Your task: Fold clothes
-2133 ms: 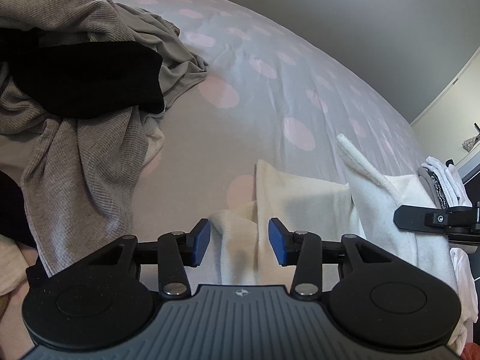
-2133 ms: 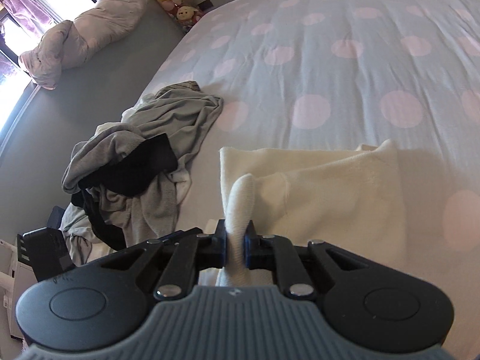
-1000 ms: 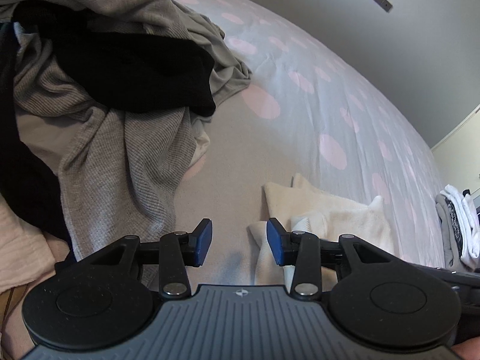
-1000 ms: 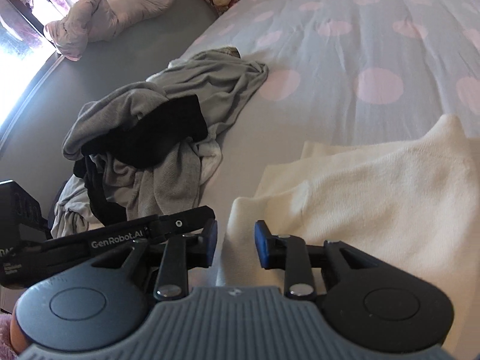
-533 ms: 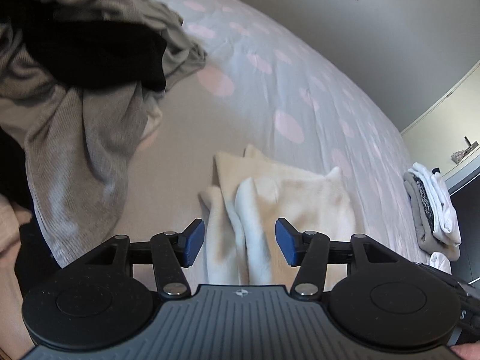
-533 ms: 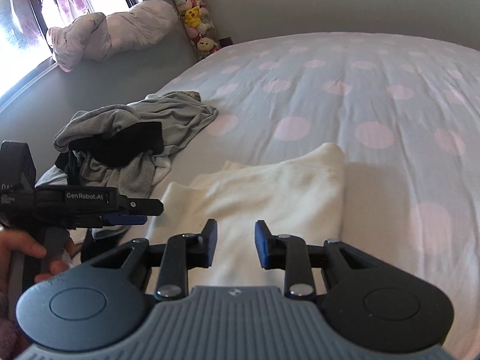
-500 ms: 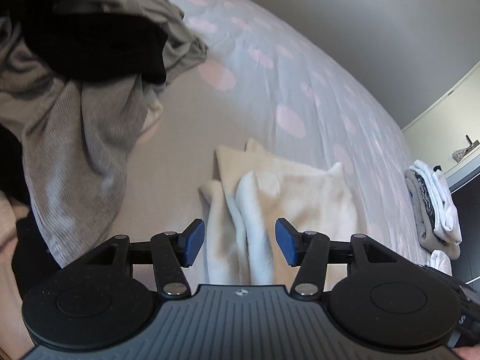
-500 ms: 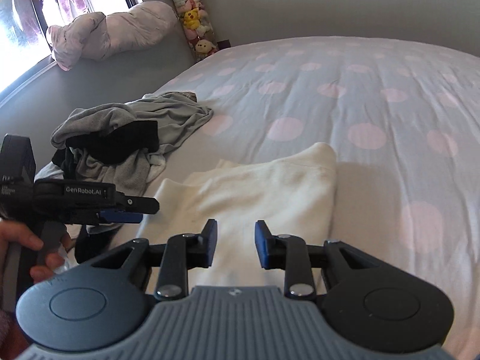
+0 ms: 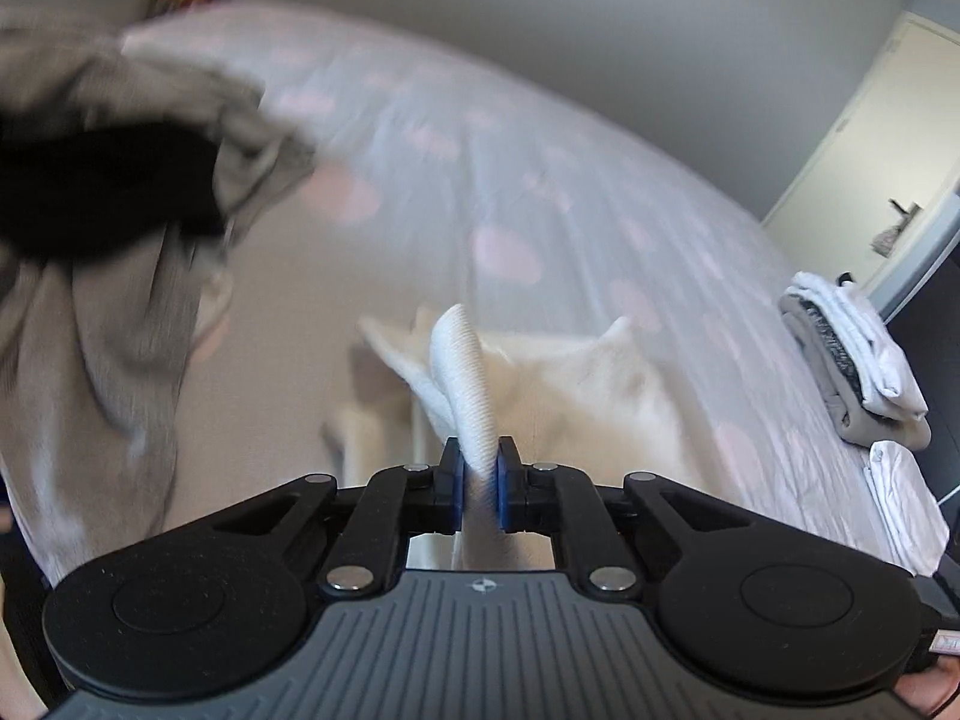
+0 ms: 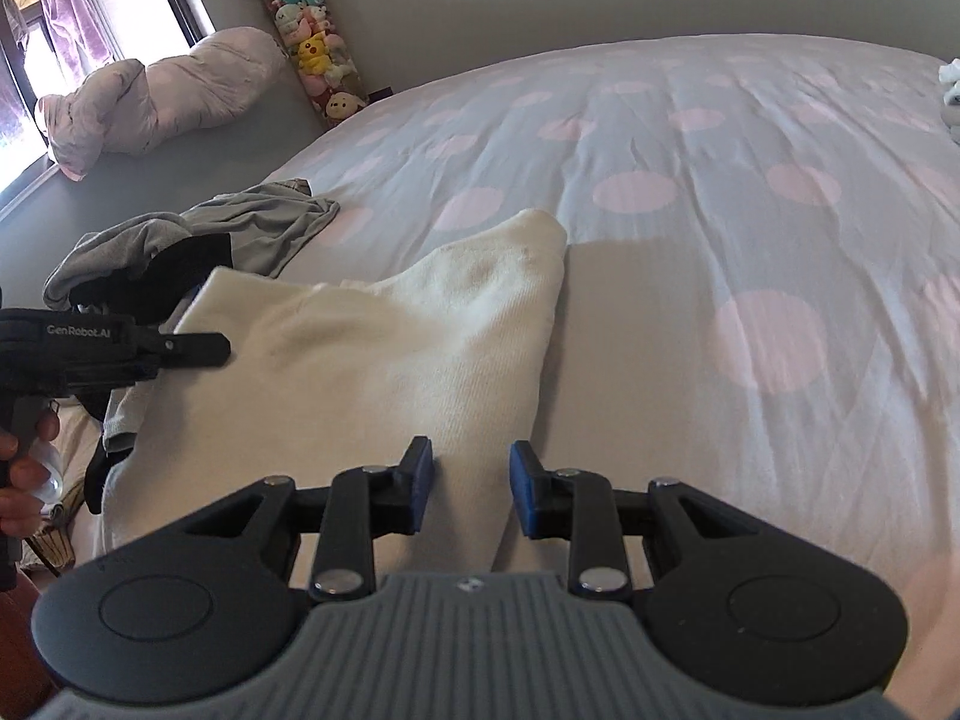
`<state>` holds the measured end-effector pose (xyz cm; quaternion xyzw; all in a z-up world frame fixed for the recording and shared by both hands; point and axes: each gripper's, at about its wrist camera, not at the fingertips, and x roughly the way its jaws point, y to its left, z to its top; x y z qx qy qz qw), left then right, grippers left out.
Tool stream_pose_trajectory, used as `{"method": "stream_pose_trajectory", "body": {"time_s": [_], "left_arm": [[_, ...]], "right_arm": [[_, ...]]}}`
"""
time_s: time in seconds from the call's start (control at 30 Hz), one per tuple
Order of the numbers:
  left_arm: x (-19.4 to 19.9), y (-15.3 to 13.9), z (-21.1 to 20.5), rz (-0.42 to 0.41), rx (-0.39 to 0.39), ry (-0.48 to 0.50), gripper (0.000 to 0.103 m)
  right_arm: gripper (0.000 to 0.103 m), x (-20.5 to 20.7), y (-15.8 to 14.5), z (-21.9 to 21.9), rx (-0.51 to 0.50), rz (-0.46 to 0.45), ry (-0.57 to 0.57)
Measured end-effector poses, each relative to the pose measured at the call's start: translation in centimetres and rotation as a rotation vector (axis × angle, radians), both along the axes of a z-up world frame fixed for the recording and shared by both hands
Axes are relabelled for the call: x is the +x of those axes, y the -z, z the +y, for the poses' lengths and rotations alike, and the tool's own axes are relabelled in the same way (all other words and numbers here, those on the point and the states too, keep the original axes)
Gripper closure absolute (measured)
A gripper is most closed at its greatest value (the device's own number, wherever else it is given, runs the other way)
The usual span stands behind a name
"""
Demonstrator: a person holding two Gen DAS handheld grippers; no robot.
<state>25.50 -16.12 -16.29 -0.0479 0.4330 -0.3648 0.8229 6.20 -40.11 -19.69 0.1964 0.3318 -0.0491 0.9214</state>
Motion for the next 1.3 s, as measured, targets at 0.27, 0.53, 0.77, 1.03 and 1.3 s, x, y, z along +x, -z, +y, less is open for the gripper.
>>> {"method": "stream_pose_trajectory", "body": {"time_s": [0.27, 0.53, 0.77, 1.03, 1.3], "left_arm": [[1.0, 2.4, -0.8, 0.040, 0.132, -0.013, 0.095], [-0.7, 1.4, -1.3, -0.077, 0.208, -0.014, 0.087], [-3.1, -2.7, 1.4, -0.149, 0.099, -0.056, 0.086], [-2.8, -0.4, -0.5, 0.011, 0.217, 0.017, 0.086], [-1.1, 1.7, 0.5, 0.121, 0.195, -0.048, 0.088]], "right_arm": [[0.069, 0.5, 1.0, 0.5, -0.016, 0.051, -0.026], [0.068, -0.6, -0.1, 0.9, -0.058, 0.003, -0.006], [0.068, -3.5, -2.6, 3.5, -0.086, -0.045, -0.096], [0.091, -3.8, -0.9, 6.2, -0.109, 0.119, -0.192], [0.093, -3.1, 0.4, 5.6, -0.070, 0.192, -0.189]]}}
